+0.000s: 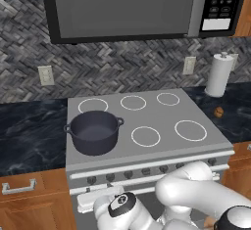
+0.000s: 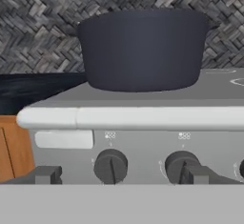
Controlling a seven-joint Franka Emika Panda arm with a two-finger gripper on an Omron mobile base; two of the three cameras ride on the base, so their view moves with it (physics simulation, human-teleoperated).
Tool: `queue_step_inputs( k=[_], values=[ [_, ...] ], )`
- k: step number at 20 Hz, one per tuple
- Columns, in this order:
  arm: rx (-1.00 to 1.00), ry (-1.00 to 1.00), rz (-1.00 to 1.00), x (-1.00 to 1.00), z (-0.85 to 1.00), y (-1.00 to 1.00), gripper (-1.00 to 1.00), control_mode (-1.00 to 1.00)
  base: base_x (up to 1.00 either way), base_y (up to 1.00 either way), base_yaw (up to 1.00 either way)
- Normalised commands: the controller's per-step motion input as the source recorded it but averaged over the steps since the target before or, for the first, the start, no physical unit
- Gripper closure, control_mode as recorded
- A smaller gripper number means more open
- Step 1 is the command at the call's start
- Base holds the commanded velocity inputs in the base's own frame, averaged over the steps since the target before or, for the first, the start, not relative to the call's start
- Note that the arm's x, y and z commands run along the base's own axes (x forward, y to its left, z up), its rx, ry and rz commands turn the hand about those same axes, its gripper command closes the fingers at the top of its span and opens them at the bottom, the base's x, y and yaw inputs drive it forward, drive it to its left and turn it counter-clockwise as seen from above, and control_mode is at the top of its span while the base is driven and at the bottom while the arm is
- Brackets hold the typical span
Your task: Turn on the burner for the pot on the stove. Wait thirty seconds for the pot to heat up. Then add the potato to the pot.
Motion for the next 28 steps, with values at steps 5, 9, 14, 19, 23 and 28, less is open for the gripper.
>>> queue_step_inputs(
  k=[5,9,14,19,23,28],
  values=[
    [0.0,-0.01,0.0,0.0,-0.24,0.0,-1.0,-1.0,0.0,0.0,0.0],
    [0.0,-0.01,0.0,0.09,-0.09,0.0,-1.0,-1.0,0.0,0.0,0.0],
    [0.0,0.0,0.0,0.22,-0.01,0.06,-1.0,-1.0,0.0,0.0,0.0],
    [0.0,0.0,0.0,0.25,-0.06,0.01,-1.0,-1.0,0.0,0.0,0.0],
    [0.0,0.0,0.0,0.15,-0.19,0.0,-1.0,-1.0,0.0,0.0,0.0],
    [0.0,0.0,0.0,0.09,-0.23,0.0,-1.0,-1.0,0.0,0.0,0.0]
  ],
)
